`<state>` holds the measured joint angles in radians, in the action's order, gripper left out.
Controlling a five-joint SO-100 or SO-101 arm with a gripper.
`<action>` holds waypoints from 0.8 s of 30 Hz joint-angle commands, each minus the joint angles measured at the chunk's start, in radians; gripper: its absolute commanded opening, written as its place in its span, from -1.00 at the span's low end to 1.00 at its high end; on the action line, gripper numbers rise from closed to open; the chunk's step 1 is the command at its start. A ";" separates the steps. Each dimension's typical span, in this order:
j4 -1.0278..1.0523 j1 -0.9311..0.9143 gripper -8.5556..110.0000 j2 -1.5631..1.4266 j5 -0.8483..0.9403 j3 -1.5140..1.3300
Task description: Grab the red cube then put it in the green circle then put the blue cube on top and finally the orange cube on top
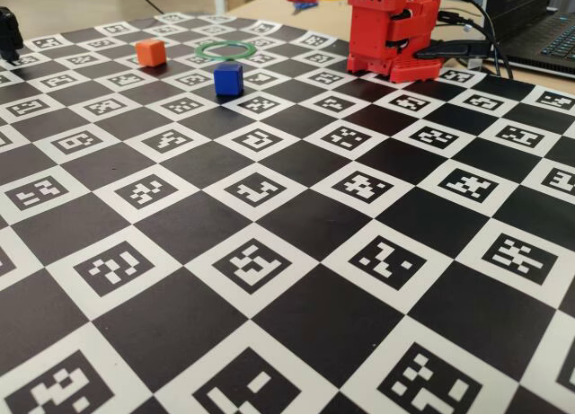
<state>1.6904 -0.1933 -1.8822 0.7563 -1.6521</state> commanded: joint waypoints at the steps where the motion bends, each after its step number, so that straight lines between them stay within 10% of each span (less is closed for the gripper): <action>1: -0.002 -0.204 -0.84 0.005 0.120 0.106; 24: -0.058 -0.861 -0.84 0.281 0.472 0.334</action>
<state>1.6398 -1.0094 -1.5953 1.2195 -1.4358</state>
